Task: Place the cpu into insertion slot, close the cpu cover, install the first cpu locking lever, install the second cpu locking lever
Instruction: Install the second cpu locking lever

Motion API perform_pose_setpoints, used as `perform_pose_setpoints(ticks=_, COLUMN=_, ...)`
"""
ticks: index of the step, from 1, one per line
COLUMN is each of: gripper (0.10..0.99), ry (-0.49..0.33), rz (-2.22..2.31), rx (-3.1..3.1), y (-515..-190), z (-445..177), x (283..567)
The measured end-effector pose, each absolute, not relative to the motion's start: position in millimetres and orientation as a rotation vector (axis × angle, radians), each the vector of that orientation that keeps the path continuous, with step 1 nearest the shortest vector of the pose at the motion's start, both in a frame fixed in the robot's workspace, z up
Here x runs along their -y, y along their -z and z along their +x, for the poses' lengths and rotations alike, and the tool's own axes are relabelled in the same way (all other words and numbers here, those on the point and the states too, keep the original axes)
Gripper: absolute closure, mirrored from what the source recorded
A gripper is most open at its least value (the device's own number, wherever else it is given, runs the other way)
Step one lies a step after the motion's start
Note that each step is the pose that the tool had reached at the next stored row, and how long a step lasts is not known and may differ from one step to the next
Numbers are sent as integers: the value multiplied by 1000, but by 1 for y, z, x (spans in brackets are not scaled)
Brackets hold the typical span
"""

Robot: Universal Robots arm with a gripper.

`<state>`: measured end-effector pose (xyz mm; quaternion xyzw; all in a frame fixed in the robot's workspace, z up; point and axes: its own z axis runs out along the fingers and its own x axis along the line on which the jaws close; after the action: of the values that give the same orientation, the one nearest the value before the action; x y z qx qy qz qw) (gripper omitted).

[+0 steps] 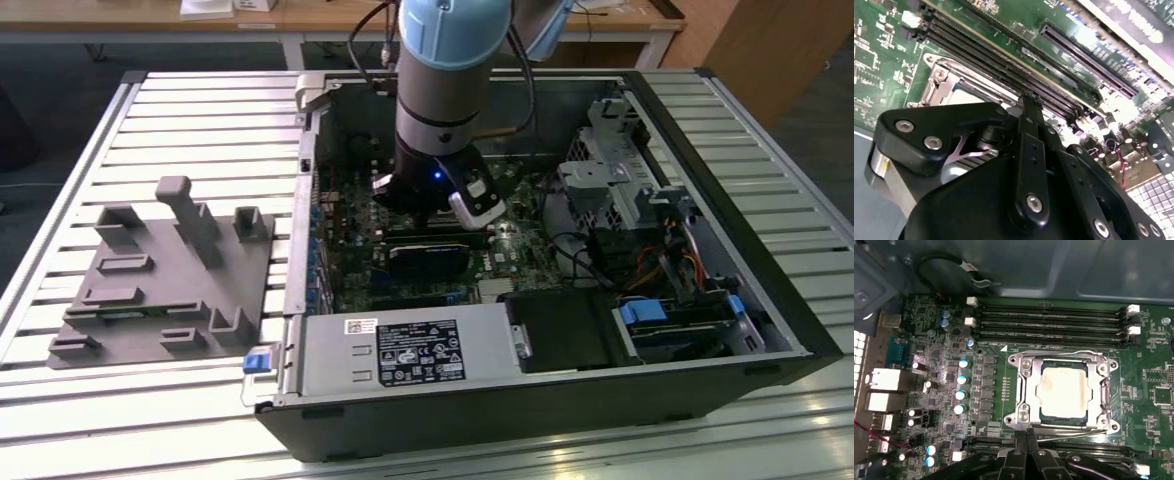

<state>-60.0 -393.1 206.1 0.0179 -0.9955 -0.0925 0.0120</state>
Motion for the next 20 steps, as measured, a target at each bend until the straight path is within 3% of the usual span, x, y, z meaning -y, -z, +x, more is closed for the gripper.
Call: perform_pose_setpoints(ticks=20, gripper=980, ry=349, rz=57, rx=3102, y=-198, z=-69, x=397)
